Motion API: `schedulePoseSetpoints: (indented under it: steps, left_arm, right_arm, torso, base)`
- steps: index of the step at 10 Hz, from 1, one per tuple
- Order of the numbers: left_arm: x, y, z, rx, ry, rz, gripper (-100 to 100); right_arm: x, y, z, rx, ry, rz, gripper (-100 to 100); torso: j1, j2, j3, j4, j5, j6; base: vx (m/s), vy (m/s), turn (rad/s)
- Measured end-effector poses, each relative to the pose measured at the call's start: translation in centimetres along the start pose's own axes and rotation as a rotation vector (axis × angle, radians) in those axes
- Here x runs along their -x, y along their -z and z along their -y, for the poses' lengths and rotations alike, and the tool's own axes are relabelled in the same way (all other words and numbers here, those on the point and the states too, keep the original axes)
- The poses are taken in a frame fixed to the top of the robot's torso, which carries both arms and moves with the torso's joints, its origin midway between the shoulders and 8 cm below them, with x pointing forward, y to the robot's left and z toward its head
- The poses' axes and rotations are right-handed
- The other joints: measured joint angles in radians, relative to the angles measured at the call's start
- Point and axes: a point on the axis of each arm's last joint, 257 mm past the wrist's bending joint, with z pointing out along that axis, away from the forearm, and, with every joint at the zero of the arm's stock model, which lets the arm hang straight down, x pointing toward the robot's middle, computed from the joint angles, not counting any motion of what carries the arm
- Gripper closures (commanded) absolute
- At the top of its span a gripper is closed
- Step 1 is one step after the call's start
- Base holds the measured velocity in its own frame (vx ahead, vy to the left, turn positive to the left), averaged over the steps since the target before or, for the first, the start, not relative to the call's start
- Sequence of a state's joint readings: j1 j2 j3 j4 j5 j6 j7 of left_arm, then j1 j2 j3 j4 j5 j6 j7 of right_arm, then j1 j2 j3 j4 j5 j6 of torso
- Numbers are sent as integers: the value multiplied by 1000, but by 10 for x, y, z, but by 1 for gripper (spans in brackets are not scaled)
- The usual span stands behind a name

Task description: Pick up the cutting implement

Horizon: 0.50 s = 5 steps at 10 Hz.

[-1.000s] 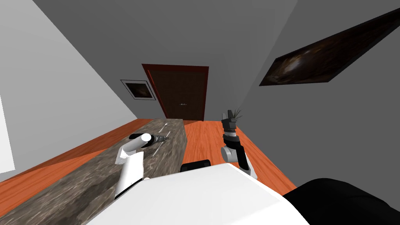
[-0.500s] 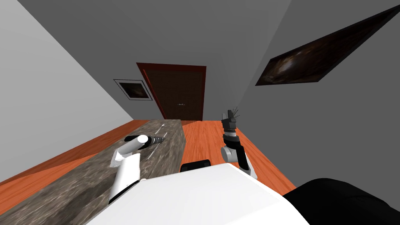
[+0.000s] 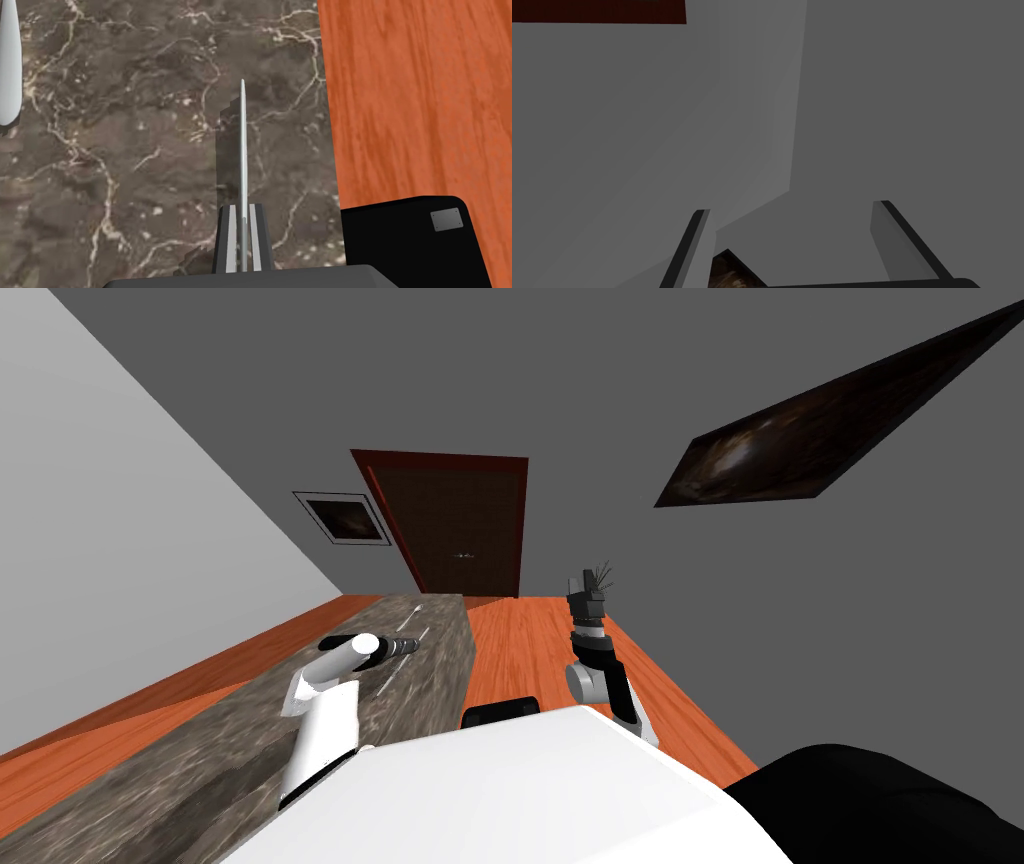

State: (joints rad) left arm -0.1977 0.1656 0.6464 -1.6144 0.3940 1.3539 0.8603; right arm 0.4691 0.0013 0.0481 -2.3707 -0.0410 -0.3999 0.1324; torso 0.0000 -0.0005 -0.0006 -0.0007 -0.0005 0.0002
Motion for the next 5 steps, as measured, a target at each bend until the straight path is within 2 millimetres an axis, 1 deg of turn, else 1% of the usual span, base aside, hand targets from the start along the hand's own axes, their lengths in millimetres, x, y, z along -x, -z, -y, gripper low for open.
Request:
schedulePoseSetpoints:
  steps: [1,2,4,5]
  left_arm:
    - [-5,-1,-7,5,-13,-1,100]
    - [-8,0,-14,10,-22,0,100]
    - [-15,5,-26,17,-35,-1,100]
    - [-18,7,-31,21,-40,-1,100]
  right_arm:
    - [0,0,0,0,0,0,0]
    - [0,0,0,0,0,0,0]
    - [0,0,0,0,0,0,0]
    - [0,0,0,0,0,0,0]
  torso:
    - [2,1,0,0,0,-1]
    - [4,1,1,0,1,-1]
    - [3,1,1,1,0,-1]
    - [3,1,1,1,0,-1]
  base:
    - [-8,63,117]
    - [-8,50,38]
    - [-10,41,77]
    - [-4,17,9]
